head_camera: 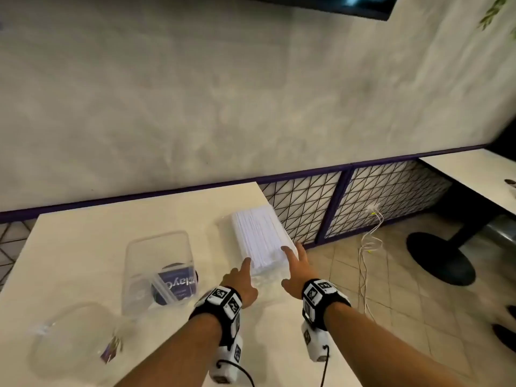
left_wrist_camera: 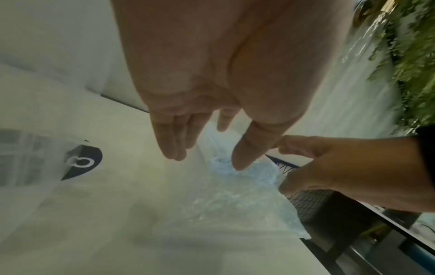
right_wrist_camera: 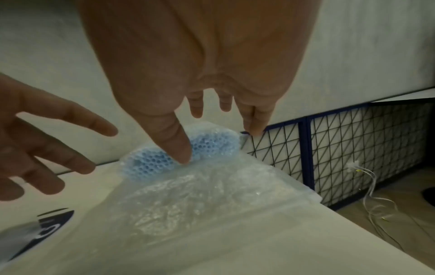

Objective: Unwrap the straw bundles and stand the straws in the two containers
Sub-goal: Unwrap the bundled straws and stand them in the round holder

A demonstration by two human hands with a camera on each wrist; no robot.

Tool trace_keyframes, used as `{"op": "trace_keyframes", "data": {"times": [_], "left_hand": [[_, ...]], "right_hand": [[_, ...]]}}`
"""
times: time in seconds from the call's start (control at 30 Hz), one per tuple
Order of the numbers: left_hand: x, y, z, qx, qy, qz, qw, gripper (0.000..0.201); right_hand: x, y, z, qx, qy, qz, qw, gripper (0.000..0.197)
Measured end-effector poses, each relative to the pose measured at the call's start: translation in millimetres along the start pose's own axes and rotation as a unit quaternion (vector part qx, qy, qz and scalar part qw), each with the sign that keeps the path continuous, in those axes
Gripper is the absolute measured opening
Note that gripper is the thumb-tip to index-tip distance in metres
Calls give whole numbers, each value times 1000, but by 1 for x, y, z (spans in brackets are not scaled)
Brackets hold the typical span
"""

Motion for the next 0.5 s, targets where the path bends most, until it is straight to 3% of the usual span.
{"op": "trace_keyframes", "data": {"times": [0.17,0.27,0.37,0.5], "left_hand": [[0,-2,8,55,-1,-10,998,78],[-3,-4,8,56,-15,-8,998,73],[-5,2,8,-7,-39,-39,998,68],[-20,19,-5,-142,-107,-88,980,67]], "right_hand": [[-8,5,6,10,-4,-8,1000,84],[-11,7,12,5,24,19,1000,81],[-13,15,14,-28,34,34,998,81],[-4,51,7,-141,70,17,987,79]]}}
Point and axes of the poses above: each hand's wrist, its own z-axis towards the middle knuckle, its own y-axis out of the back of the hand, x = y × z, the point moved 5 cm from there along z, towards the middle knuckle, and after that the axes turned 3 degrees about -y, right-handed, at the moved point
